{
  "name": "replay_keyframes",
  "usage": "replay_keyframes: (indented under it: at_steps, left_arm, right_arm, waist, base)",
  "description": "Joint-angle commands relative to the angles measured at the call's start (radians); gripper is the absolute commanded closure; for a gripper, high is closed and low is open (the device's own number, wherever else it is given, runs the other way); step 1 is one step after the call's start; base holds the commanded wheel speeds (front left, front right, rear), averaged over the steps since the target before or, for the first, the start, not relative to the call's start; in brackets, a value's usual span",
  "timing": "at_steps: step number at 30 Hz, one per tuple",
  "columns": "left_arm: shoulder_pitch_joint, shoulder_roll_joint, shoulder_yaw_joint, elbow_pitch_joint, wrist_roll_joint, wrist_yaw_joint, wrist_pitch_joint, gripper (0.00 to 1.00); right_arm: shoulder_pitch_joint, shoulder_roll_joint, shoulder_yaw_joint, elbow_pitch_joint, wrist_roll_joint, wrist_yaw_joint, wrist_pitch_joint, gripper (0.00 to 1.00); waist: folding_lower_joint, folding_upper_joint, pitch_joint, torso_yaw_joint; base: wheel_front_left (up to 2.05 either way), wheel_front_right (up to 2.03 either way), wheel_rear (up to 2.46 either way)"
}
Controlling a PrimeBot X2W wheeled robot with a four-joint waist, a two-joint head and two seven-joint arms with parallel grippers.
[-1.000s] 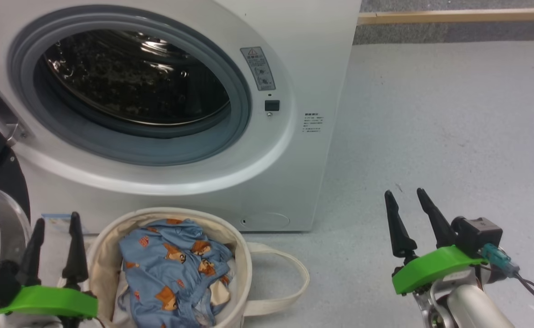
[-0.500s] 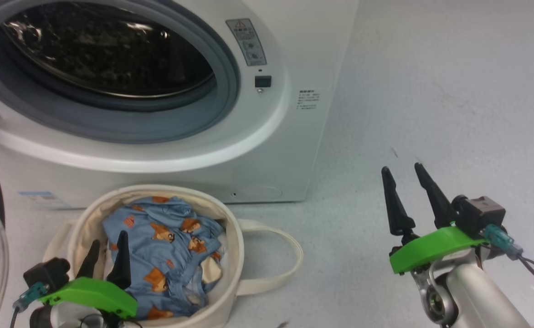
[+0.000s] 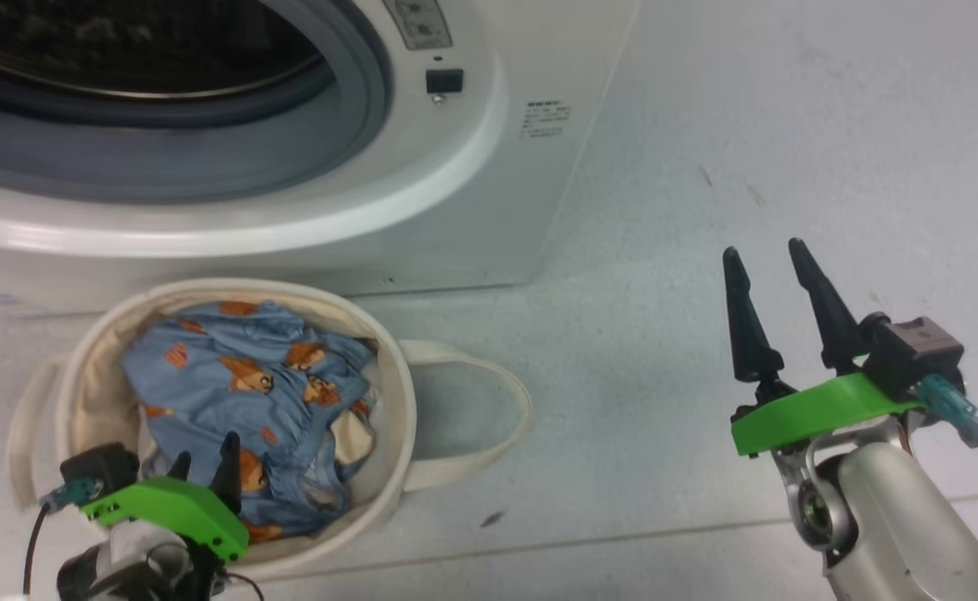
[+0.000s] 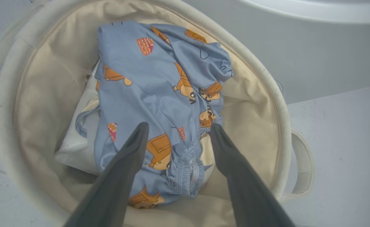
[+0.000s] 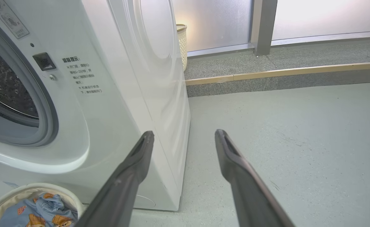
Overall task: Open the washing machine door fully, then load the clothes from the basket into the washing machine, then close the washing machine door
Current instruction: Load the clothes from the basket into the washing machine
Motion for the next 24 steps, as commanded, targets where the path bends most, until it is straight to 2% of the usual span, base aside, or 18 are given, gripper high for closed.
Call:
replay_keyframes:
  at_steps: [1, 10, 19, 24]
  left_arm:
    - [-0.03, 0.032, 0.009, 0.01, -0.012, -0.005, 0.007, 0.0]
    - [-0.127, 0.047, -0.026, 0.073, -0.055, -0.006, 0.039, 0.0]
    - [-0.225, 0.08, -0.036, 0.116, -0.053, 0.037, 0.122, 0.0]
    - [-0.267, 0.089, -0.063, 0.12, -0.035, 0.036, 0.156, 0.0]
  right_arm:
    - [-0.018, -0.009, 0.004, -0.042, -0.013, 0.001, -0.012, 0.0]
    - [-0.015, -0.012, -0.038, -0.103, -0.049, 0.001, -0.012, 0.0]
    - [0.006, -0.003, -0.076, -0.159, -0.082, 0.001, -0.012, 0.0]
    - [0.021, 0.0, -0.097, -0.189, -0.098, 0.001, -0.012, 0.0]
  waist:
    - [-0.0002, 0.0, 0.06, -0.024]
    - [-0.0002, 0.0, 0.174, -0.039]
    - [-0.0002, 0.0, 0.29, -0.044]
    - [-0.0002, 0.0, 0.341, -0.052]
  base:
    - [0.0, 0.0, 0.0]
    - [0.0, 0.0, 0.0]
    - [0.0, 0.0, 0.0]
    - [0.0, 0.0, 0.0]
